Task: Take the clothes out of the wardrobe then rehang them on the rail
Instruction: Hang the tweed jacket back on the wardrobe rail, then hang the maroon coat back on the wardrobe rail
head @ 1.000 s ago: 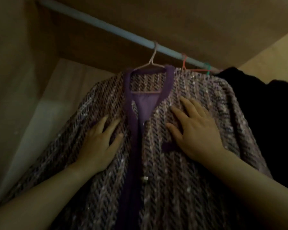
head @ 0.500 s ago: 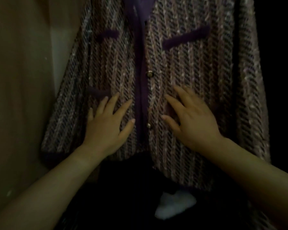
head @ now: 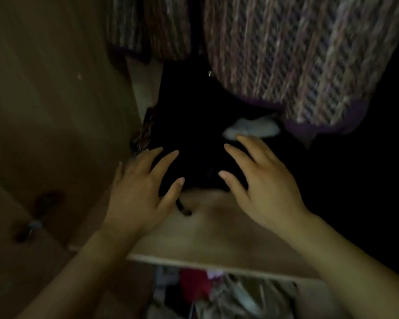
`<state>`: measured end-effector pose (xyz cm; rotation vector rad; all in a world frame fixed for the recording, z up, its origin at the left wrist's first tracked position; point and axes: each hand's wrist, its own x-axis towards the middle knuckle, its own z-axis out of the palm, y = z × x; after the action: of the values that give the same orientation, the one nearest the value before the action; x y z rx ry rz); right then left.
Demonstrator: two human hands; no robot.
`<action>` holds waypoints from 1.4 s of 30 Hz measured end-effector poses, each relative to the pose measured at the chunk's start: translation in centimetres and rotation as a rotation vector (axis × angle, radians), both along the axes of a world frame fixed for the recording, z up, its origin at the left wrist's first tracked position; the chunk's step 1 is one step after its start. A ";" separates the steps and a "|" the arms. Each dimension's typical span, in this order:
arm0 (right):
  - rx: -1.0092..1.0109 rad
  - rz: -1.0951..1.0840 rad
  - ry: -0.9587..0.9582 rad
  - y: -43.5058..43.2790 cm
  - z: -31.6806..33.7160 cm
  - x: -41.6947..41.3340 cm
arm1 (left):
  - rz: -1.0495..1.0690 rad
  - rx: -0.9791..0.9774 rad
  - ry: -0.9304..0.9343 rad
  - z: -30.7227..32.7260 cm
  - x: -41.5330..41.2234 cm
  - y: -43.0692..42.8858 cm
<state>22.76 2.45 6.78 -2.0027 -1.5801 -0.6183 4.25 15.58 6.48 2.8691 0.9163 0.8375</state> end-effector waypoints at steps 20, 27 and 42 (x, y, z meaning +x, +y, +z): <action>-0.286 -0.350 0.475 -27.1 -17.9 -25.7 | -0.323 -0.432 0.354 -15.9 -19.3 -20.8; -0.218 -0.722 0.665 -35.9 -19.1 -38.5 | -0.659 -0.463 0.435 -17.9 -23.8 -28.1; 0.161 -1.737 0.809 -66.6 -18.8 -65.3 | -1.705 -0.136 0.769 -17.8 -28.9 -65.5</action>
<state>-42.52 -64.19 -11.98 -2.5170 0.8729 -0.2892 -24.61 -49.88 -11.32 2.4198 -1.3761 -0.4794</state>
